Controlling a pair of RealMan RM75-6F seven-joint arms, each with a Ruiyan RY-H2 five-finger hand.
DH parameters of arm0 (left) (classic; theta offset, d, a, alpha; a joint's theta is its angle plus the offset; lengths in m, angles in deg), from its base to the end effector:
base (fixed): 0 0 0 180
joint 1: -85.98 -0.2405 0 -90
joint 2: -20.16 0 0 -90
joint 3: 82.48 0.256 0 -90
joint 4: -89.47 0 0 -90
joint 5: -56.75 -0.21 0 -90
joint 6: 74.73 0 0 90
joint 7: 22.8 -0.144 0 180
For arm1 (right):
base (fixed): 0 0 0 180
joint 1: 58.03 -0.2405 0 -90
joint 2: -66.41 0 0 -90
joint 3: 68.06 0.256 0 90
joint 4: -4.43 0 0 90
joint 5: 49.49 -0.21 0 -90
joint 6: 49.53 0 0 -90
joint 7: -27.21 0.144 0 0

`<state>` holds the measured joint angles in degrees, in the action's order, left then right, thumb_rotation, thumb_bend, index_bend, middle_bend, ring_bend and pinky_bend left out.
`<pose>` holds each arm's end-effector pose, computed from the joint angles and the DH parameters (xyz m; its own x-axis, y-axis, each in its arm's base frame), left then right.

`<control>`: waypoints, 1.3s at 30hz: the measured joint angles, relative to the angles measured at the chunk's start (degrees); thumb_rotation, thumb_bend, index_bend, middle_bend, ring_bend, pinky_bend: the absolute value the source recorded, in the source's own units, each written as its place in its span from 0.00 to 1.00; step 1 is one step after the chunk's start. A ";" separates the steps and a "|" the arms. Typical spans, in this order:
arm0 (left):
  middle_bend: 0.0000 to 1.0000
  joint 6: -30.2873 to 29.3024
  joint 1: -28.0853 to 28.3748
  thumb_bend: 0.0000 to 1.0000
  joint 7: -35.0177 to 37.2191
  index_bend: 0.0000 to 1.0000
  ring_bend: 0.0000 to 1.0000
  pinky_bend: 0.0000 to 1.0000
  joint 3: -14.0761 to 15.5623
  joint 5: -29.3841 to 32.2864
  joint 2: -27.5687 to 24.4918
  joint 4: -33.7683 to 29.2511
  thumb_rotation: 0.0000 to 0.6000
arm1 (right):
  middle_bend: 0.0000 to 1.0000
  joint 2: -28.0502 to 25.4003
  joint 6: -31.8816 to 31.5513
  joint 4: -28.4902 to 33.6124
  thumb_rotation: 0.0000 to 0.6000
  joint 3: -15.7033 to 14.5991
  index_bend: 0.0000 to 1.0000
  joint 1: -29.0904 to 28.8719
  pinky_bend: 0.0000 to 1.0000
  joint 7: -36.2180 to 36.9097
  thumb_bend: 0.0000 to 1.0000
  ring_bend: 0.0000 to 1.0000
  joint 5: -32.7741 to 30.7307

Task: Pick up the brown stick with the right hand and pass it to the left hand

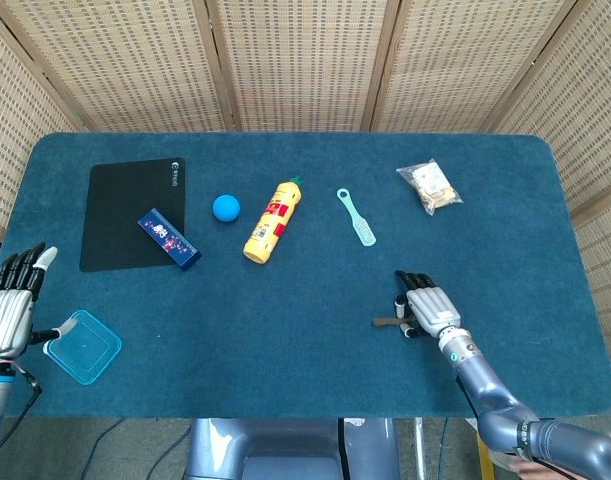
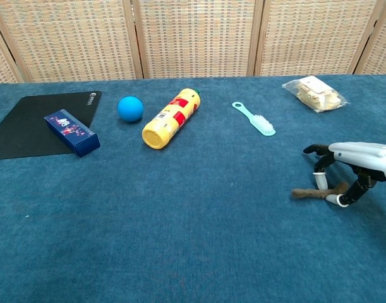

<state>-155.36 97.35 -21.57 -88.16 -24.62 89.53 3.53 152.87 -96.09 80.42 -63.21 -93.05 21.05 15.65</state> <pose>-0.3122 0.2287 0.1416 0.3787 -0.0157 0.9254 0.9251 -0.0253 -0.3790 -0.2511 -0.3213 -0.0160 0.3769 -0.4684 0.7991 -0.9263 -0.1908 0.3250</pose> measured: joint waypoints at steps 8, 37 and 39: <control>0.00 1.46 1.35 0.00 -0.49 0.00 0.00 0.00 -0.23 -0.44 0.22 1.38 1.00 | 0.08 -0.77 -1.50 1.97 1.00 1.00 0.76 0.22 0.00 3.05 0.64 0.00 2.64; 0.00 16.38 24.76 0.17 -1.29 0.28 0.00 0.00 -3.52 -12.41 13.83 4.56 1.00 | 0.09 8.49 -2.40 11.33 1.00 15.42 0.77 -20.28 0.00 -13.93 0.64 0.00 -37.65; 0.00 16.61 26.09 0.21 -1.90 0.30 0.00 0.00 -3.89 -12.45 16.21 6.16 1.00 | 0.09 9.03 -3.07 11.04 1.00 15.54 0.77 -21.04 0.00 -14.54 0.64 0.00 -38.85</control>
<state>-138.75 123.44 -23.48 -92.06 -37.07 105.73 9.69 161.90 -99.16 91.45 -47.67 -114.08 6.52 -23.19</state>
